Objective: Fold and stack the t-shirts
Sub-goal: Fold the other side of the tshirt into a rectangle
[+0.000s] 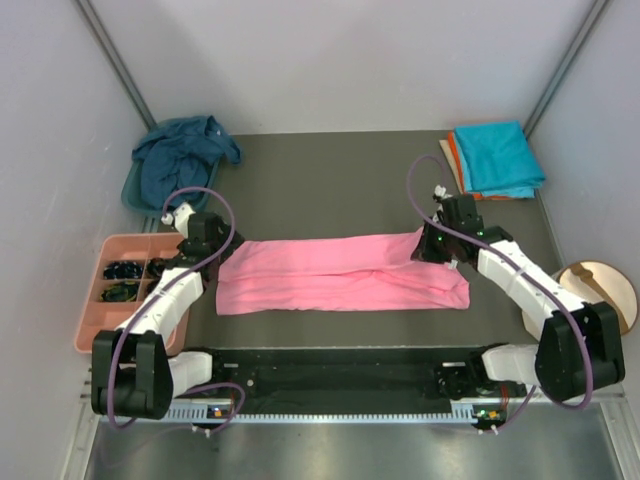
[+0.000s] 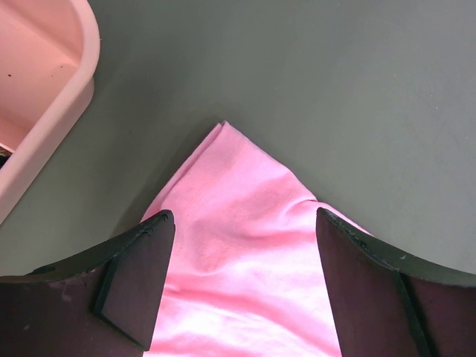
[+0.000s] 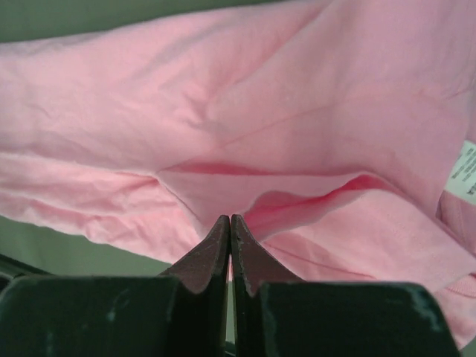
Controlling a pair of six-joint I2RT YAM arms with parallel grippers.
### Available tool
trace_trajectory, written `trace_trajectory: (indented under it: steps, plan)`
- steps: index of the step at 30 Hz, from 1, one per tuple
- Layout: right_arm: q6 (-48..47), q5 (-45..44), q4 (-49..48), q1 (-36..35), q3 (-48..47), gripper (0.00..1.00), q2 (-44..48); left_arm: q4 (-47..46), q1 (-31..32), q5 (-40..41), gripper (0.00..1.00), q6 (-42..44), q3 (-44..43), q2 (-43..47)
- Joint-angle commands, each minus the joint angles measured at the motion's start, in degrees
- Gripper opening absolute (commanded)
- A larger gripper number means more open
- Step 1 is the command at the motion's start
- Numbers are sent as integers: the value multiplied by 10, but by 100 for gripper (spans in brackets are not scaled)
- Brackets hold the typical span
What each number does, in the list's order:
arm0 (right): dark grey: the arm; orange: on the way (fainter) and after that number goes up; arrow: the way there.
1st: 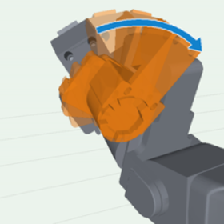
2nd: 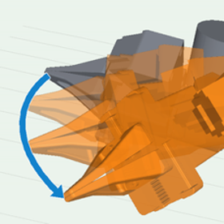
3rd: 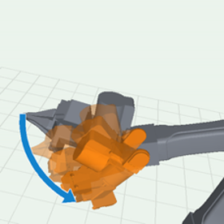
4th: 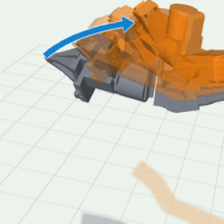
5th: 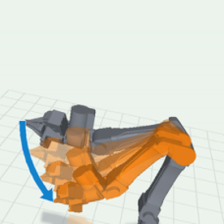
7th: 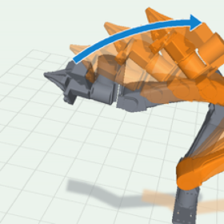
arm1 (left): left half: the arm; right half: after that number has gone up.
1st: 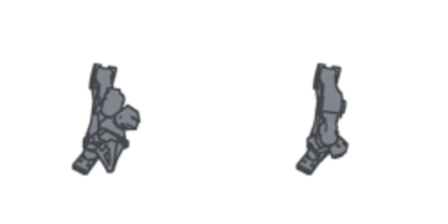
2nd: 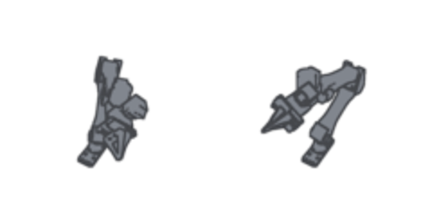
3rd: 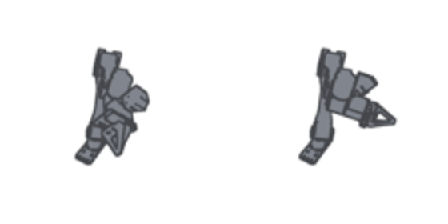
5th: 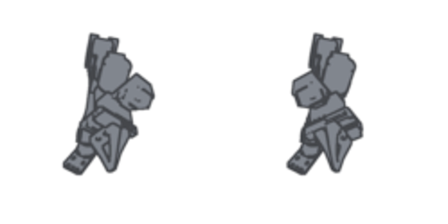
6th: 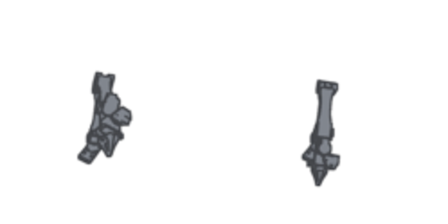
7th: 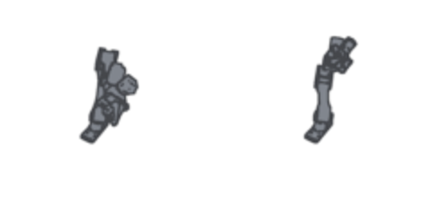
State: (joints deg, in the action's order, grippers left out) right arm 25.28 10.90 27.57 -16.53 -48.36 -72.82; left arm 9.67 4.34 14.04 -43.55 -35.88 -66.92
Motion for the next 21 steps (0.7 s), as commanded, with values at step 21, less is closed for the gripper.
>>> trace_trajectory:
  steps: [21]
  plan:
    - [57, 15, 56, -88, 87, 0, 105, -27, 2, -7, 81, -1, 7, 7]
